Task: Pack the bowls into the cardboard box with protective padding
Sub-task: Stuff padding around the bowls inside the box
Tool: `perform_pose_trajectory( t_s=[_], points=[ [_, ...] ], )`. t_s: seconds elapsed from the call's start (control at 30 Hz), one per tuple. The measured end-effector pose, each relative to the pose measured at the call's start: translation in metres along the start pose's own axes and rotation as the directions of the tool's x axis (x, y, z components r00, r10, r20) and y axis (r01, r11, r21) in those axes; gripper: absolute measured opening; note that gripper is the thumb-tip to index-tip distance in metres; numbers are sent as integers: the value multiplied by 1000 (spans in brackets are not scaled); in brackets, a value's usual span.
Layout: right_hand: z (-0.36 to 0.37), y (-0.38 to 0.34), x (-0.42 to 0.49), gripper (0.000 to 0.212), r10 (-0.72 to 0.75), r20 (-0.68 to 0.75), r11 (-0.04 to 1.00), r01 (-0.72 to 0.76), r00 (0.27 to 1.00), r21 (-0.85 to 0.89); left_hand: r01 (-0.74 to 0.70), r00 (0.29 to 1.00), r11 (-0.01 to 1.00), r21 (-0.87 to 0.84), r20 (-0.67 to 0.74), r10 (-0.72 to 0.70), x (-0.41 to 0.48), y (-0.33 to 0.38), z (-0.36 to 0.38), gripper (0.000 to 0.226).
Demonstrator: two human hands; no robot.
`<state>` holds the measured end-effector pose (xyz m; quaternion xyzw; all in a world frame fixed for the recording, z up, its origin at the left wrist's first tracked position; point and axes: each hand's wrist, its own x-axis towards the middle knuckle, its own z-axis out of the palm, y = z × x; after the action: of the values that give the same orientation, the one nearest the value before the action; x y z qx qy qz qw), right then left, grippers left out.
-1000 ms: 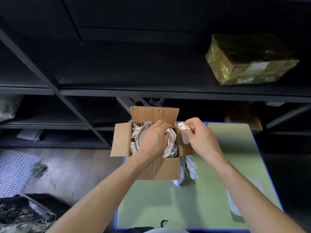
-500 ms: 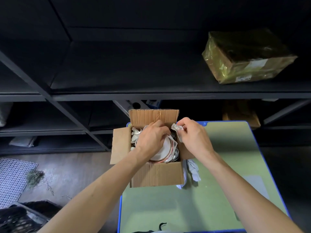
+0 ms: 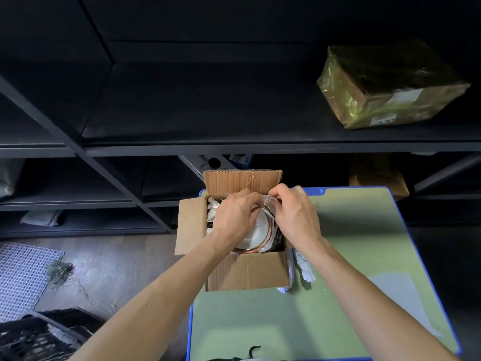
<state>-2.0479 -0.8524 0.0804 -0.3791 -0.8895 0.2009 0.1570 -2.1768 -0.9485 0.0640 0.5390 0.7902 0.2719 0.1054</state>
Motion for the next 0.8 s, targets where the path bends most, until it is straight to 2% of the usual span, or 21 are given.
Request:
perform_pose_trajectory(
  t_s=[0.17, 0.3, 0.47, 0.63, 0.8],
  points=[
    [7, 4, -9, 13, -96, -49, 993, 92, 994, -73, -8, 1000, 1000, -4, -16, 7, 0, -1, 2, 8],
    [2, 6, -13, 10, -73, -61, 997, 72, 995, -28, -9, 1000, 1000, 10, -23, 10, 1, 1, 4, 8],
    [-1, 13, -18, 6, -173, -21, 962, 164, 985, -217, -14, 999, 999, 40, -40, 16, 2, 0, 7, 10],
    [-9, 6, -25, 20, -321, -9, 882, 295, 947, -367, -13, 997, 997, 71, -70, 18, 2, 2, 7, 13],
    [-17, 6, -36, 54, -286, 100, 881, 303, 953, -365, -51, 994, 992, 115, -93, 62, -1, 3, 8, 14]
  ],
)
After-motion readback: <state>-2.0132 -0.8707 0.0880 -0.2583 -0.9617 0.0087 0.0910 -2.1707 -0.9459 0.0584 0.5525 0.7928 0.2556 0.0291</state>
